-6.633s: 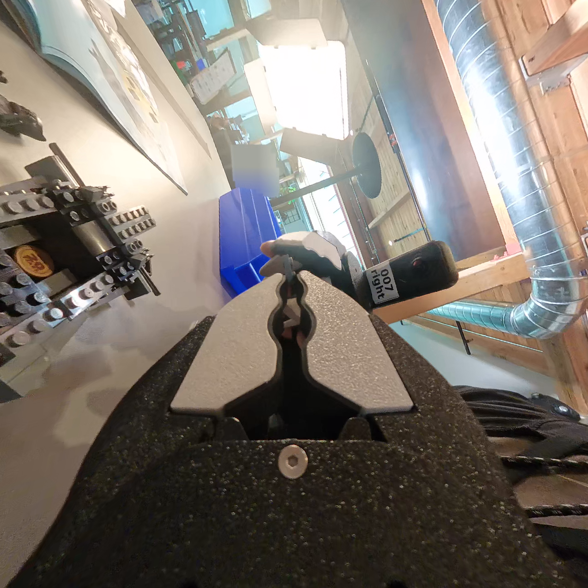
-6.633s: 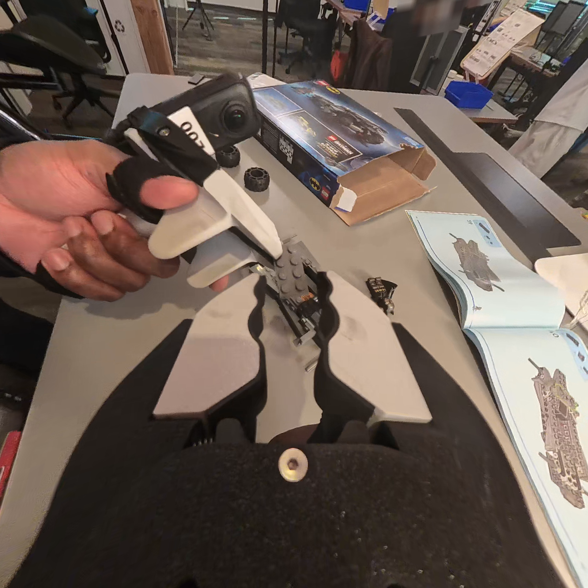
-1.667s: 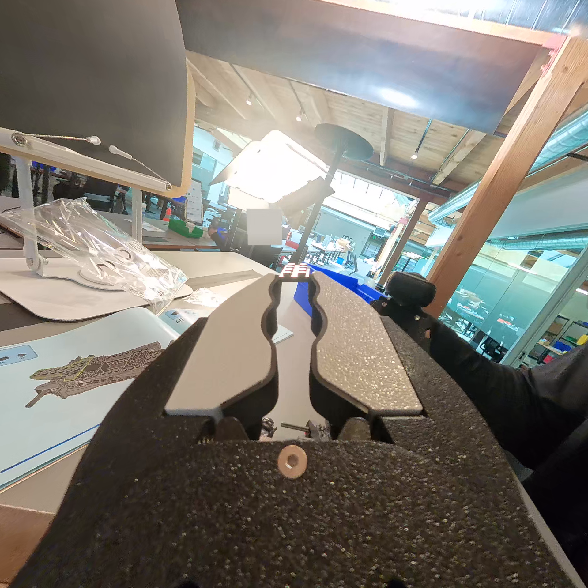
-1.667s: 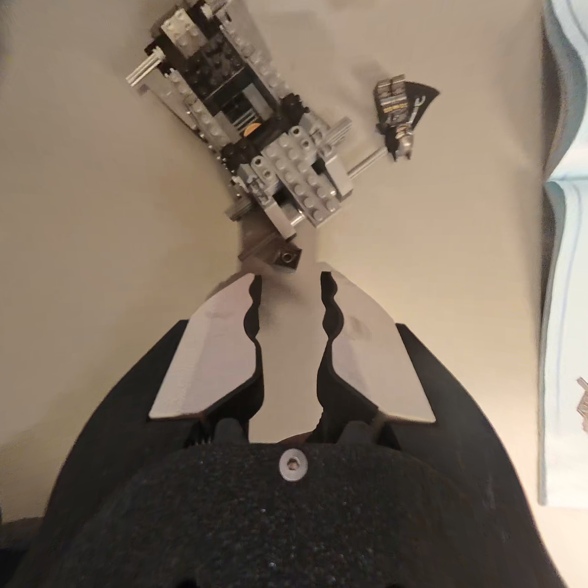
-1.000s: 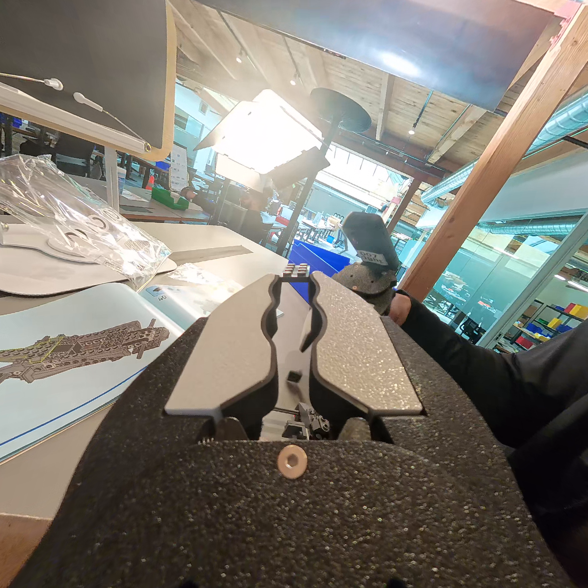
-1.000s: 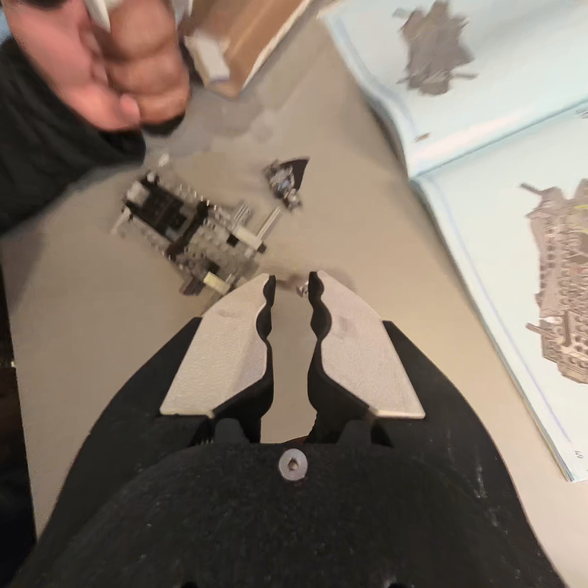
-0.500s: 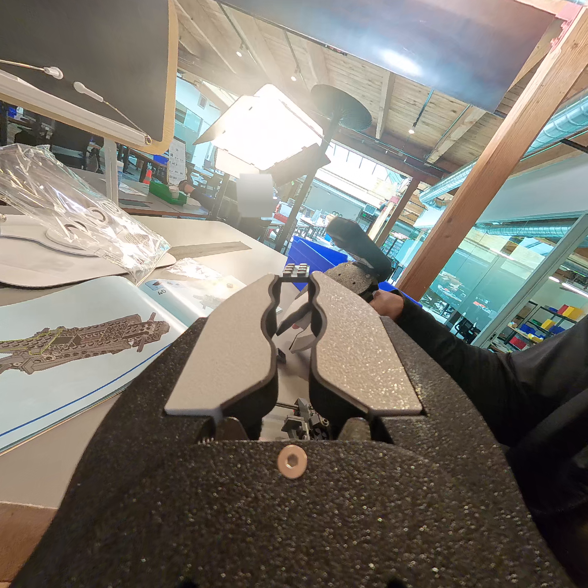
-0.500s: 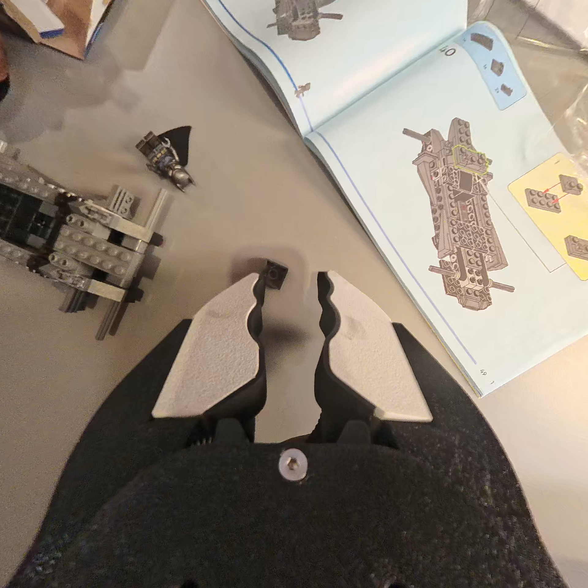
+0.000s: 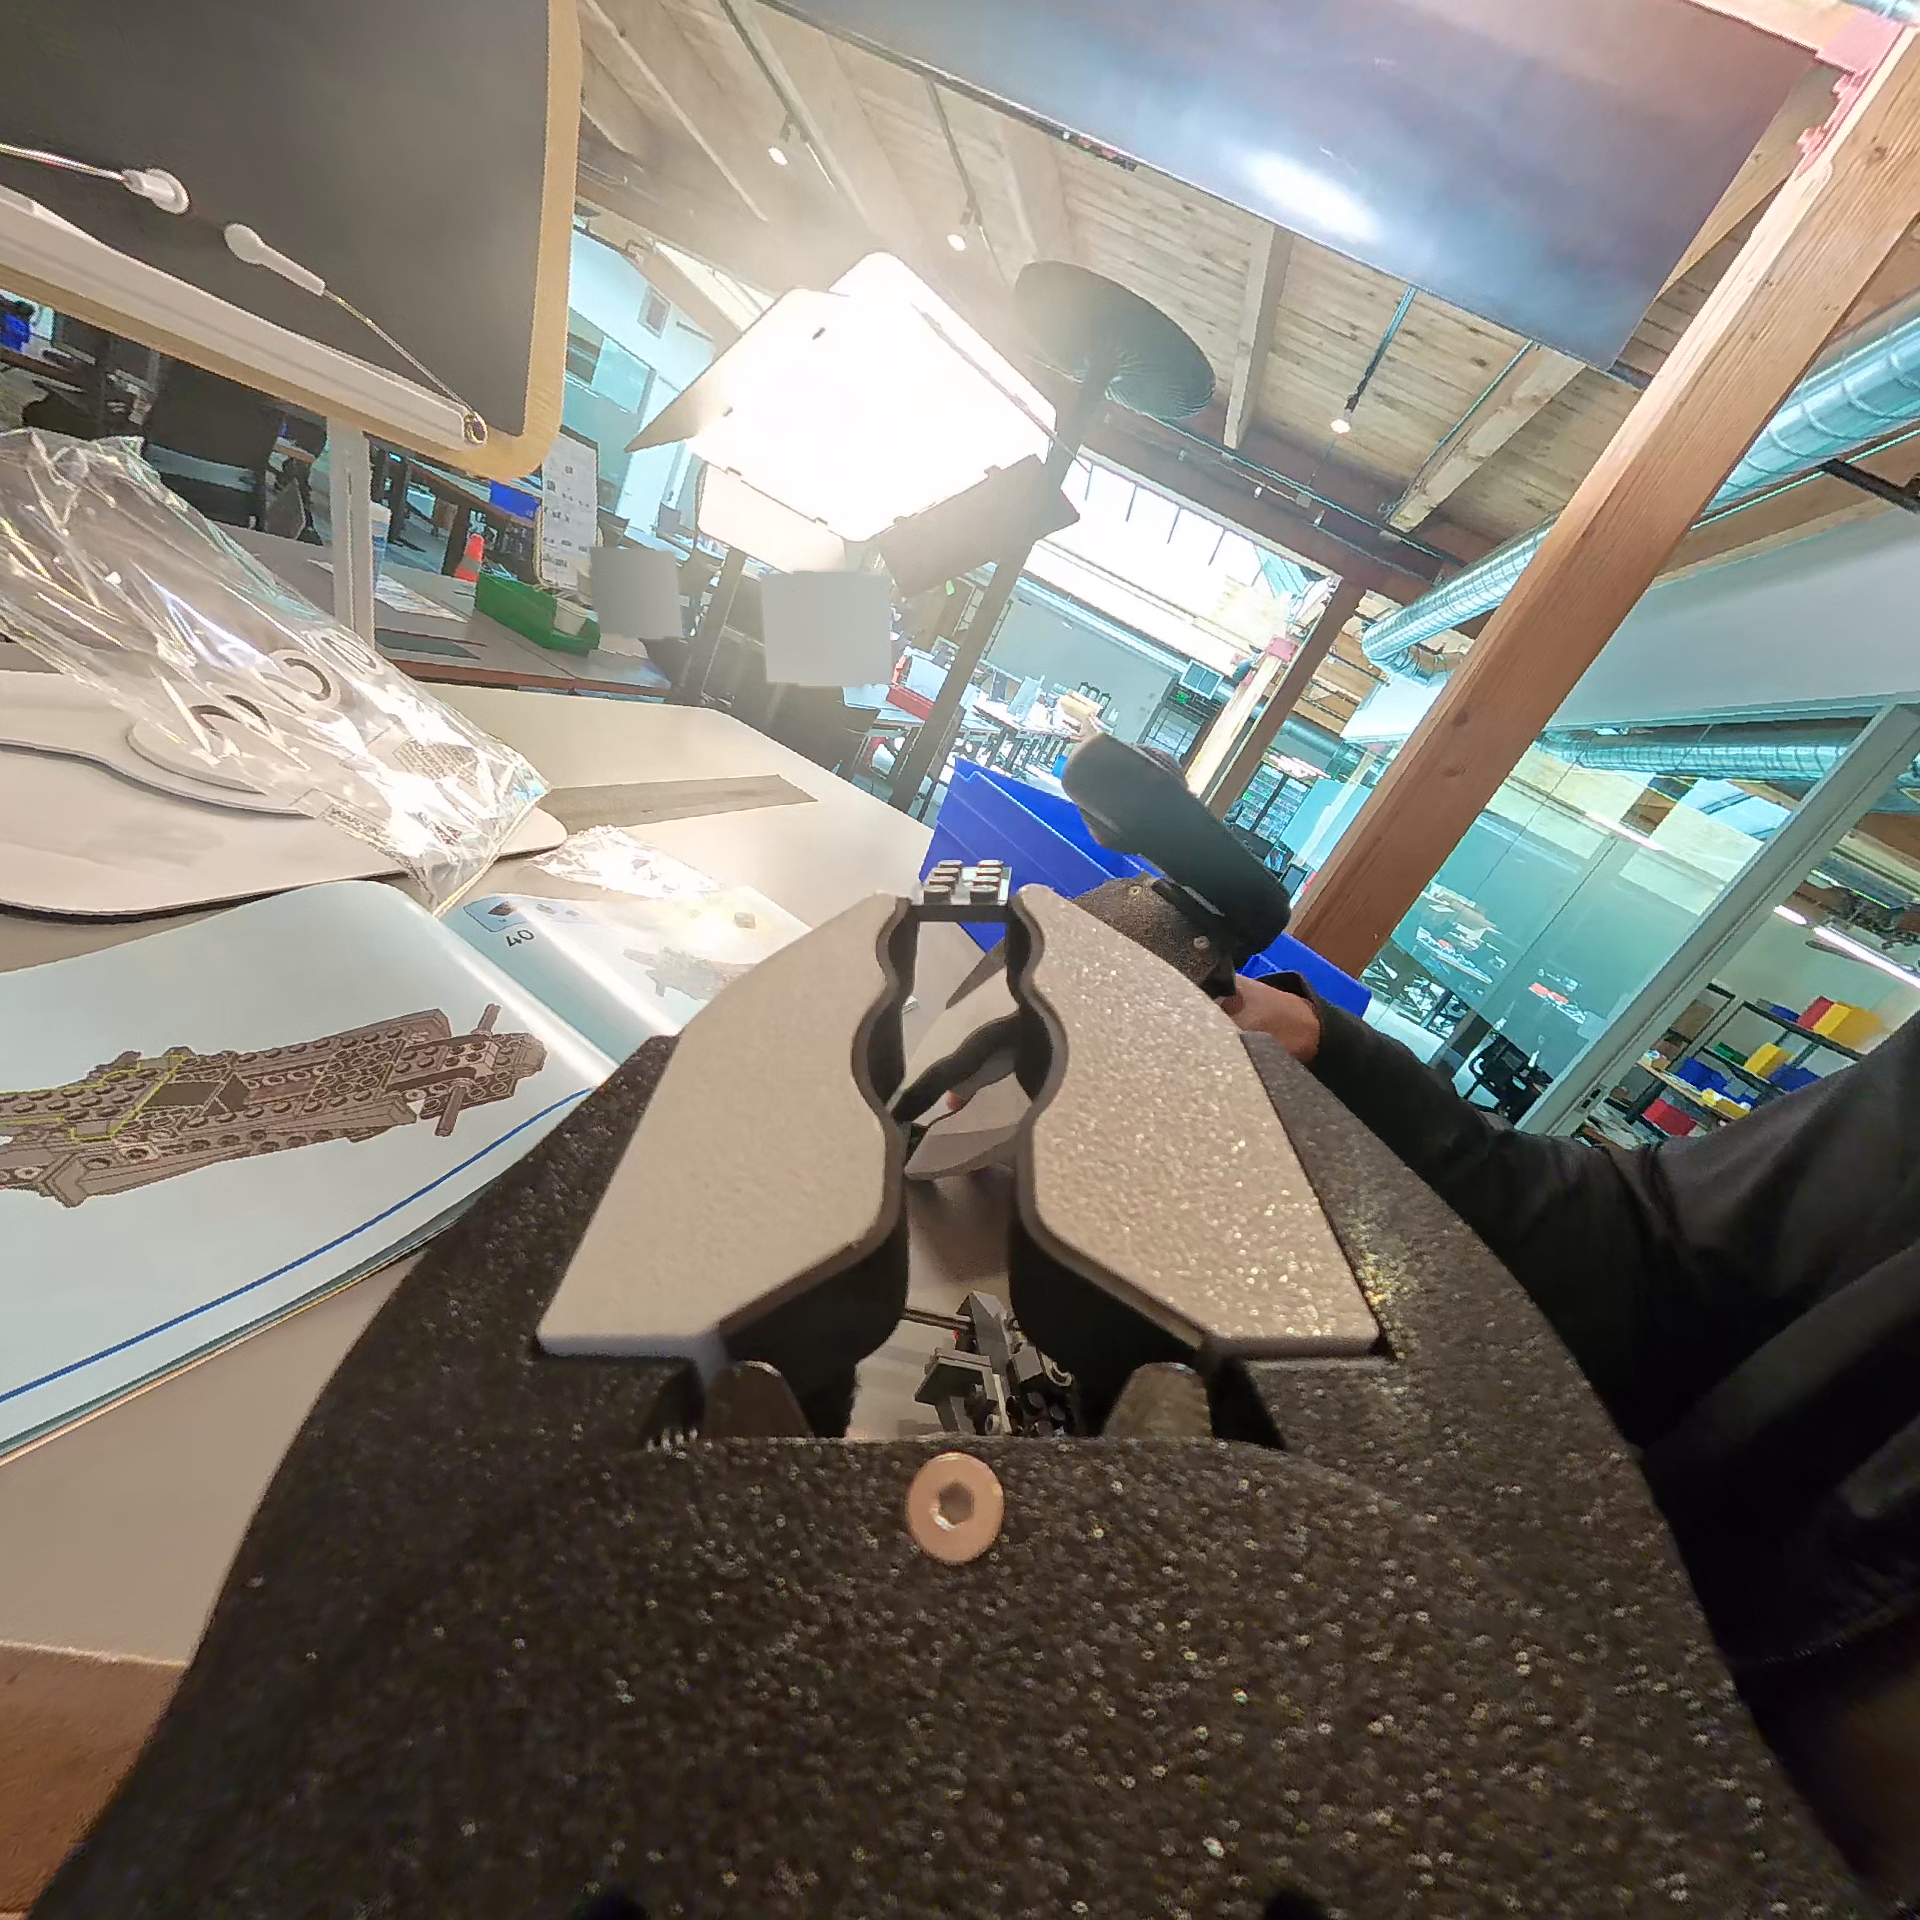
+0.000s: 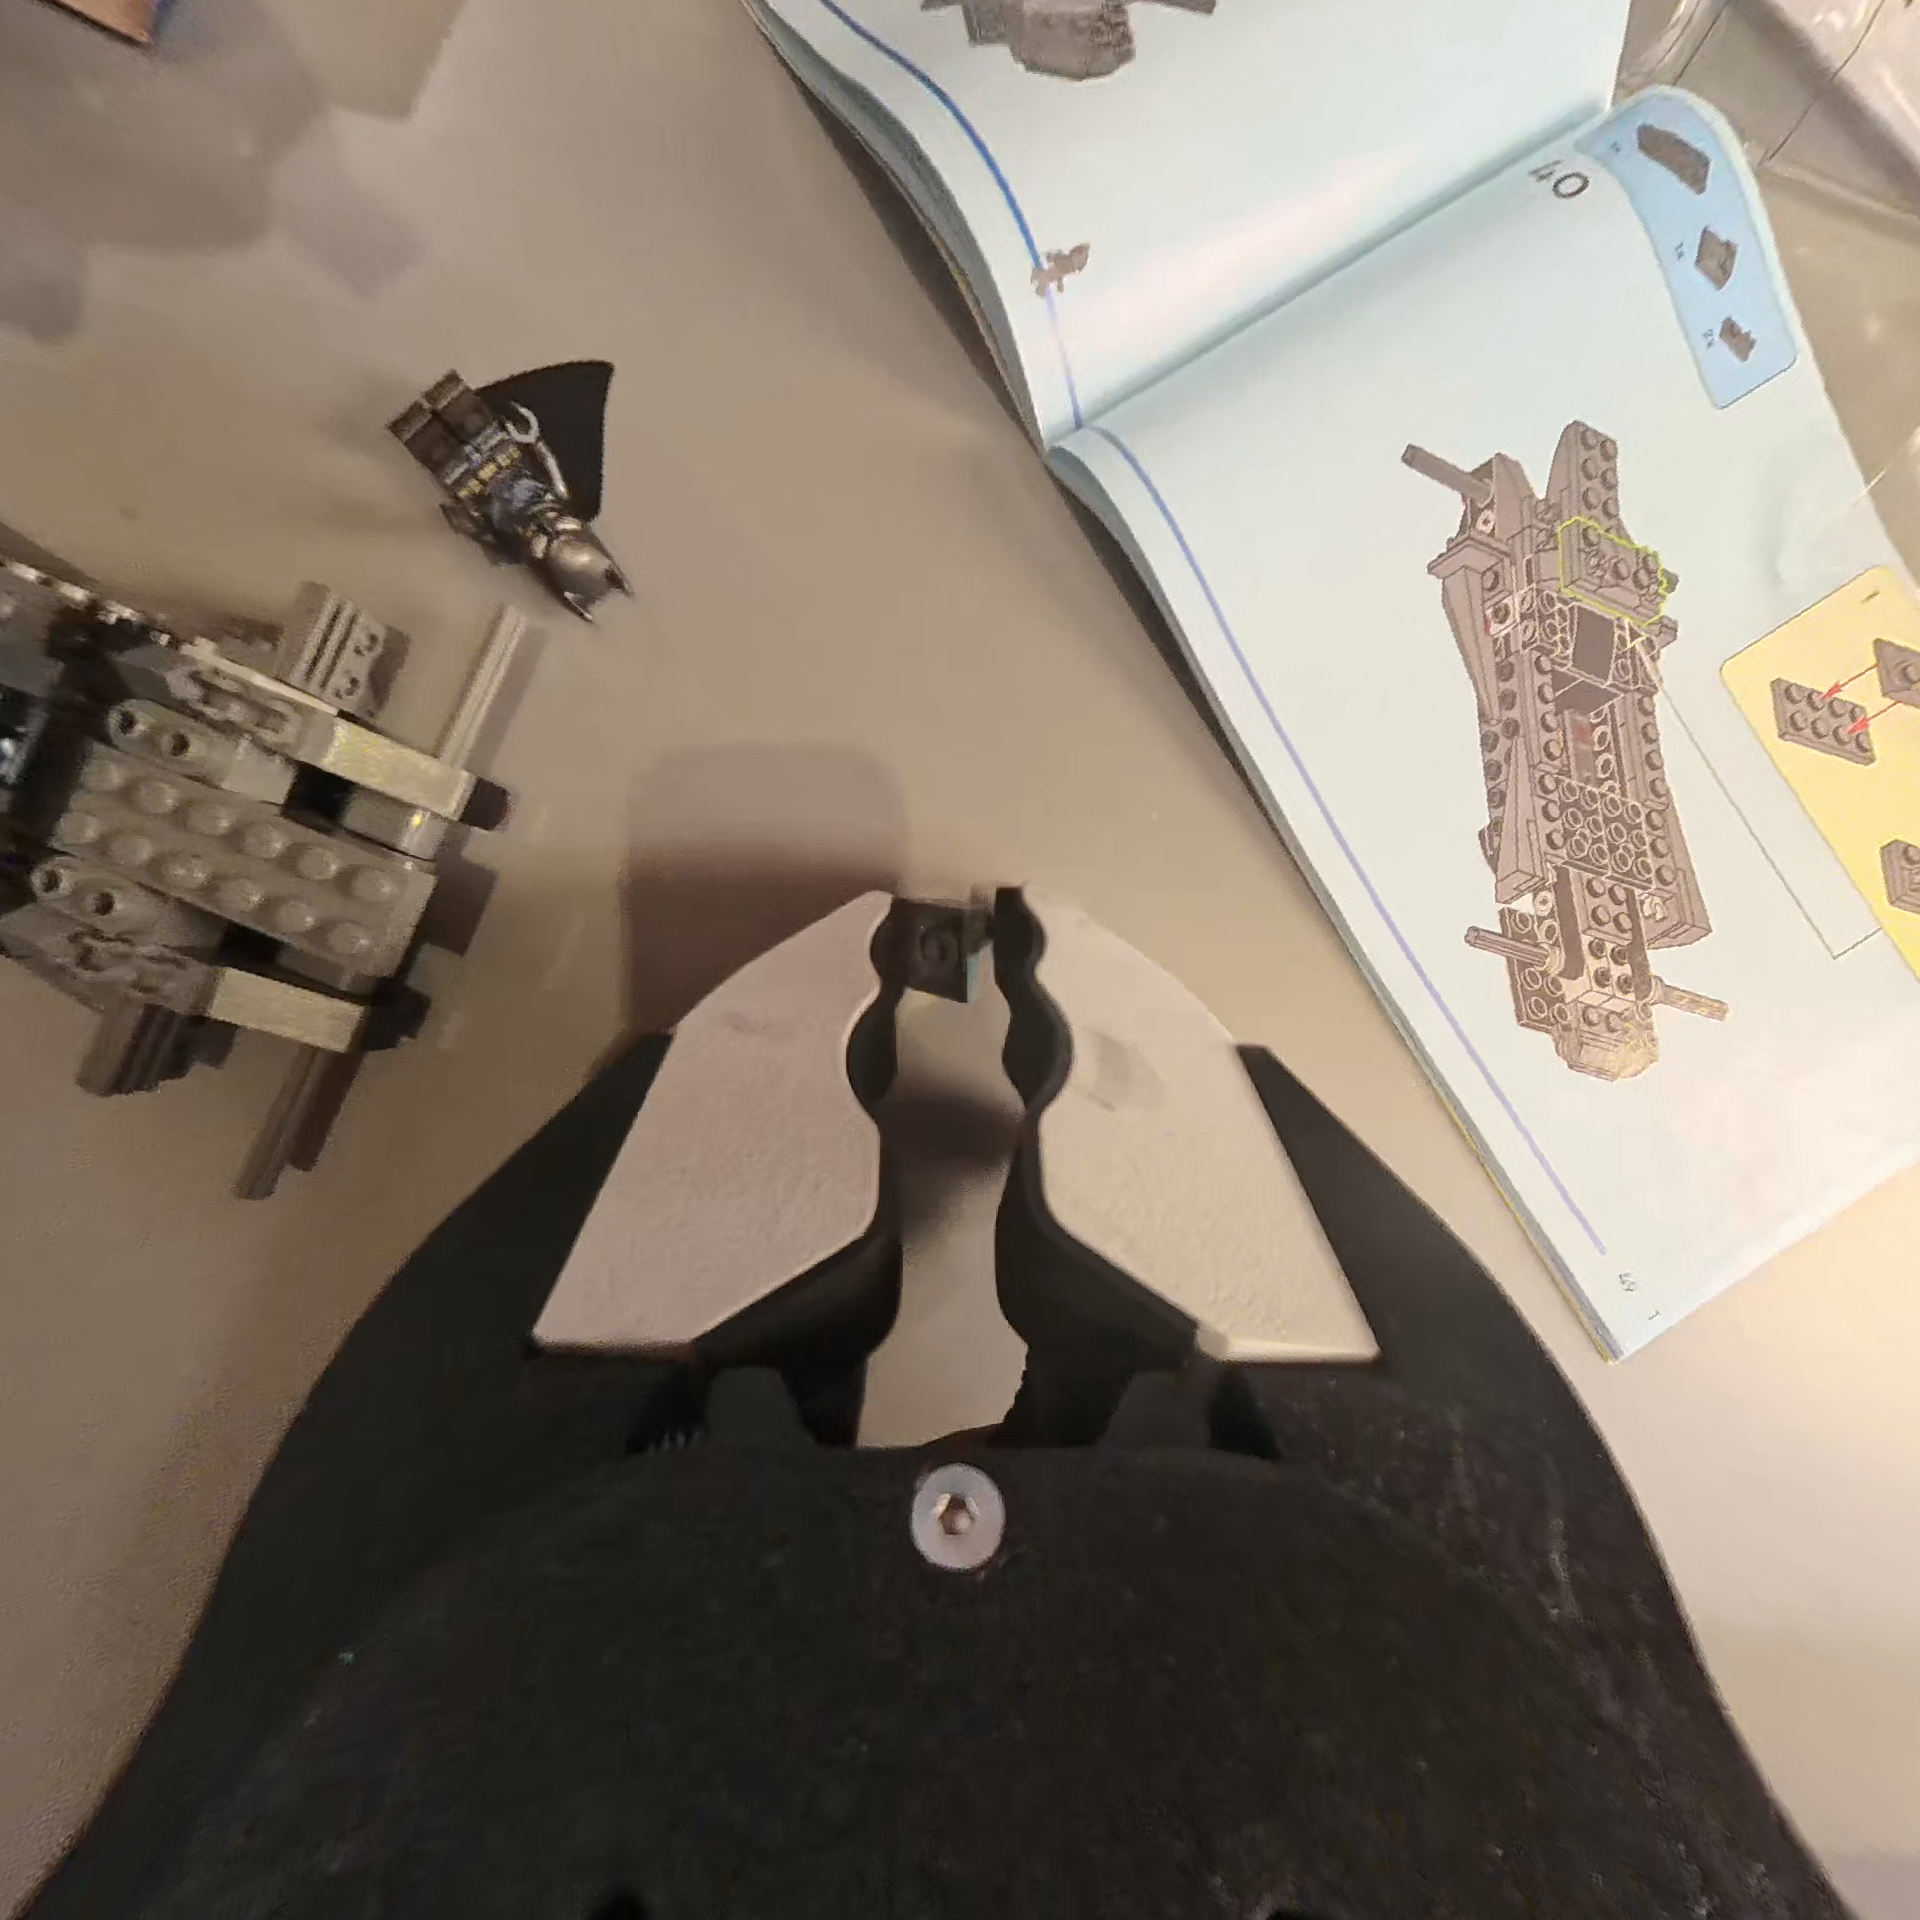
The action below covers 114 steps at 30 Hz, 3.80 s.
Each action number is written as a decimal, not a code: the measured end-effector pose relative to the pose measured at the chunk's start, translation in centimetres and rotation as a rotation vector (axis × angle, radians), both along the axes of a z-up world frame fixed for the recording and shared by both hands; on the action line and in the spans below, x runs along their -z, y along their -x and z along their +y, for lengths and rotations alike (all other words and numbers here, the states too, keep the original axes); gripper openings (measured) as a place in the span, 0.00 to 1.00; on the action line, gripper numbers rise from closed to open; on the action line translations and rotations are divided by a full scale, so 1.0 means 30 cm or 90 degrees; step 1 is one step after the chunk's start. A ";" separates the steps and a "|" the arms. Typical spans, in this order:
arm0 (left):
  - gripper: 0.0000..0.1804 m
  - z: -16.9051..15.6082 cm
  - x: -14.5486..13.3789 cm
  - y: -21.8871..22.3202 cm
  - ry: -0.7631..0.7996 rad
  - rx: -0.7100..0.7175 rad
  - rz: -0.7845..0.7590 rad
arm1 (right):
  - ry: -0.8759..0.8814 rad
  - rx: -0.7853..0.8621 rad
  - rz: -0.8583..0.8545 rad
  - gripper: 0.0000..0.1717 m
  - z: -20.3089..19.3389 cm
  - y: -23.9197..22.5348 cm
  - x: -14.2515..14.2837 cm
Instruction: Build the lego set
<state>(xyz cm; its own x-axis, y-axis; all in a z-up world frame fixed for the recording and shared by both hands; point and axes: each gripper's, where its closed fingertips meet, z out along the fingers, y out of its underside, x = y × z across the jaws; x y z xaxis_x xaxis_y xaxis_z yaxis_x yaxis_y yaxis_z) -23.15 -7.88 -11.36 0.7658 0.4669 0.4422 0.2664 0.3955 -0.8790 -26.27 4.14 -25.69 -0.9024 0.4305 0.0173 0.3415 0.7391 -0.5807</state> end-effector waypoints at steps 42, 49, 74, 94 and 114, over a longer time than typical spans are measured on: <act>0.09 -0.014 -0.002 0.004 -0.023 0.008 -0.017 | 0.040 -0.262 0.072 0.20 -0.190 -0.133 -0.005; 0.09 -0.006 0.005 0.005 -0.019 0.013 -0.023 | 0.046 -0.268 0.089 0.12 -0.193 -0.126 -0.004; 0.09 0.011 0.015 -0.001 -0.002 0.025 -0.030 | -0.010 -0.387 0.154 0.10 -0.072 -0.123 -0.009; 0.09 0.013 0.014 -0.005 -0.001 0.030 -0.032 | -0.058 -0.091 -0.017 0.18 -0.015 -0.083 -0.001; 0.09 0.004 0.017 -0.002 0.000 0.030 -0.034 | -0.043 -0.182 0.001 0.17 -0.007 -0.118 -0.020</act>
